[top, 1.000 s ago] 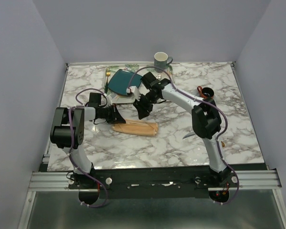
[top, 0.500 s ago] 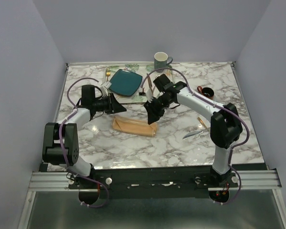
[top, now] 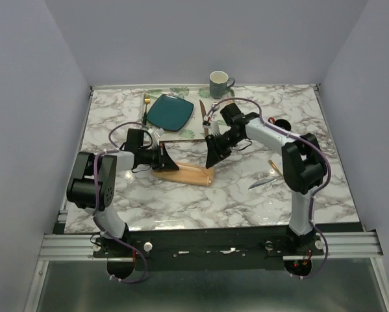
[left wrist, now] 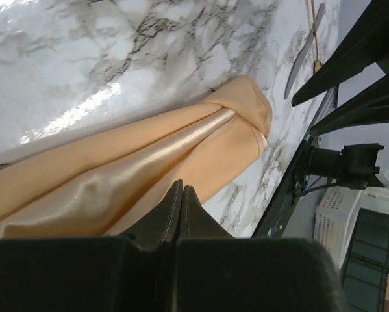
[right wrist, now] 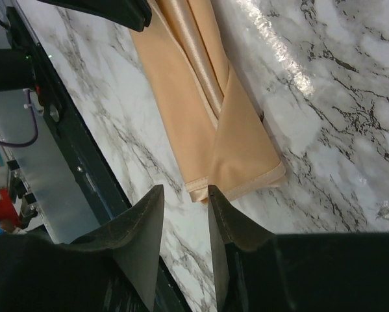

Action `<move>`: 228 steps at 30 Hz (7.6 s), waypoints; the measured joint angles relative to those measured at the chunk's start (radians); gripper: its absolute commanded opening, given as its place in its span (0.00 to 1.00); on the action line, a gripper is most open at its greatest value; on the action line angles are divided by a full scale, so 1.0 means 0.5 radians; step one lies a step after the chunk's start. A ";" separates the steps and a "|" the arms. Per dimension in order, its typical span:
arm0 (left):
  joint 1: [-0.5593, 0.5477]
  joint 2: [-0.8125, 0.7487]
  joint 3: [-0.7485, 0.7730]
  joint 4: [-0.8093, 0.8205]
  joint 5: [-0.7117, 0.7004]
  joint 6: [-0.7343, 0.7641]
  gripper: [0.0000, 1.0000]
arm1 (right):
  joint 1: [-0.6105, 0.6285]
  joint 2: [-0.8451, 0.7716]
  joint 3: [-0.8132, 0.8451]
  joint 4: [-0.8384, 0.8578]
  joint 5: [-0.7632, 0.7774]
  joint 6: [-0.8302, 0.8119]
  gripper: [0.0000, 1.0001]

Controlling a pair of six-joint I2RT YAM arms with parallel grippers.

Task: Fold the napkin into a case and place the utensils inside
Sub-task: Stuff the top corner of the smaller-rectangle-folded napkin into the folded napkin, then pick up the smaller rectangle-folded napkin from the center of the board, then turn over the smaller rectangle-folded napkin at the center of the board, then smooth out the smaller rectangle-folded napkin at the center of the board.

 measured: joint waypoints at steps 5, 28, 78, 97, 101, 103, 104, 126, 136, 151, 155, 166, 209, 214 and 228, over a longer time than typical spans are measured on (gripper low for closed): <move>0.005 0.179 -0.002 0.102 -0.050 -0.124 0.00 | 0.005 0.163 -0.005 0.059 -0.011 0.050 0.37; 0.017 0.238 -0.213 0.503 -0.021 -0.671 0.14 | 0.074 0.343 0.115 0.060 0.224 -0.202 0.36; 0.043 0.254 -0.150 0.595 -0.113 -0.562 0.00 | 0.203 0.662 0.697 -0.164 0.144 -0.595 0.56; 0.016 0.258 -0.150 0.636 -0.117 -0.597 0.00 | 0.269 0.662 0.697 -0.149 0.249 -0.636 0.01; 0.016 0.258 -0.150 0.636 -0.117 -0.587 0.00 | 0.269 0.658 0.678 -0.143 0.249 -0.635 0.40; 0.011 0.258 -0.149 0.631 -0.117 -0.563 0.00 | 0.269 0.654 0.667 -0.145 0.246 -0.632 0.53; 0.007 0.258 -0.148 0.625 -0.117 -0.546 0.00 | 0.269 0.654 0.667 -0.146 0.246 -0.641 0.54; -0.050 0.280 -0.062 0.472 -0.116 -0.383 0.00 | 0.318 0.768 0.883 -0.188 0.208 -0.662 0.53; -0.063 0.325 -0.006 0.461 -0.115 -0.385 0.00 | 0.333 0.768 0.850 -0.181 0.230 -0.737 0.01; 0.052 -0.199 -0.018 0.394 -0.018 -0.378 0.78 | 0.334 0.575 0.653 -0.104 0.420 -0.793 0.00; 0.178 -0.481 0.062 0.143 -0.008 -0.192 0.99 | 0.334 0.483 0.645 -0.037 0.555 -0.854 0.01; 0.567 -0.724 0.117 -0.485 -0.098 0.281 0.99 | 0.338 0.266 0.500 0.369 0.977 -1.152 0.00; 0.352 -0.392 0.244 -0.790 0.114 0.565 0.04 | 0.349 -0.558 -0.246 0.285 0.745 -0.518 0.69; 0.229 -0.116 0.266 -0.706 0.173 0.500 0.00 | 0.256 -0.293 -0.243 0.100 0.358 -0.356 0.65; 0.179 0.437 0.299 -0.691 0.212 0.505 0.15 | 0.066 0.139 -0.281 0.069 -0.092 -0.137 0.61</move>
